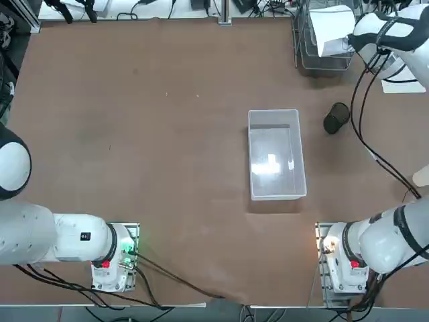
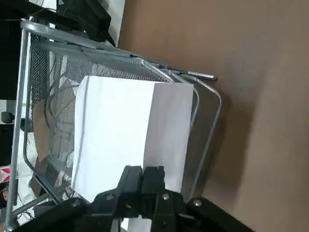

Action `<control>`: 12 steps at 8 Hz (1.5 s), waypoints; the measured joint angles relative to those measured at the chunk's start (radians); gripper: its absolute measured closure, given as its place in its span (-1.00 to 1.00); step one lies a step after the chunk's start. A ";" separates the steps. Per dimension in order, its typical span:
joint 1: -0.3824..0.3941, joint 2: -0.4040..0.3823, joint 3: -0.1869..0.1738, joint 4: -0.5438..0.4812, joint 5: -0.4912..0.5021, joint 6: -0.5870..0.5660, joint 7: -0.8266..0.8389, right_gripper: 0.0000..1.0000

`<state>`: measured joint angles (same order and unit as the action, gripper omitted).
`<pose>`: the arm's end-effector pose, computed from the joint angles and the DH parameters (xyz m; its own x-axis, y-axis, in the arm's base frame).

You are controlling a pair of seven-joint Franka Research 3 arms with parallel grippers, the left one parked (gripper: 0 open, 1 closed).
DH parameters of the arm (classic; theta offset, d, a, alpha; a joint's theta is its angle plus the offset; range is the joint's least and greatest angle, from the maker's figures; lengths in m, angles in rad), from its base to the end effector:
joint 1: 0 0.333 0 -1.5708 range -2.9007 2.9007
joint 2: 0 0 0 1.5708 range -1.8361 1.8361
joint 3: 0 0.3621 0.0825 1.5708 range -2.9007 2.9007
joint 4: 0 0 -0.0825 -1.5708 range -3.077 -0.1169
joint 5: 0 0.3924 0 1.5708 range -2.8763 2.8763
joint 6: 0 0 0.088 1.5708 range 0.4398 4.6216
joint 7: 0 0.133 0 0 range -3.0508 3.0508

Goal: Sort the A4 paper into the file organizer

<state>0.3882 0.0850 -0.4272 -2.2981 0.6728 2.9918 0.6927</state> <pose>0.5780 -0.0615 0.3957 0.1850 -0.9788 0.0881 -0.7756 -0.2005 -0.5985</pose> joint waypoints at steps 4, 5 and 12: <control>0.008 -0.003 0.008 -0.003 0.000 0.031 0.000 0.97; 0.008 0.000 0.009 -0.005 0.000 0.033 0.000 0.97; 0.008 0.007 0.009 -0.046 0.000 0.046 0.000 0.97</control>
<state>0.3964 0.0919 -0.4183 -2.3442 0.6728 3.0376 0.6927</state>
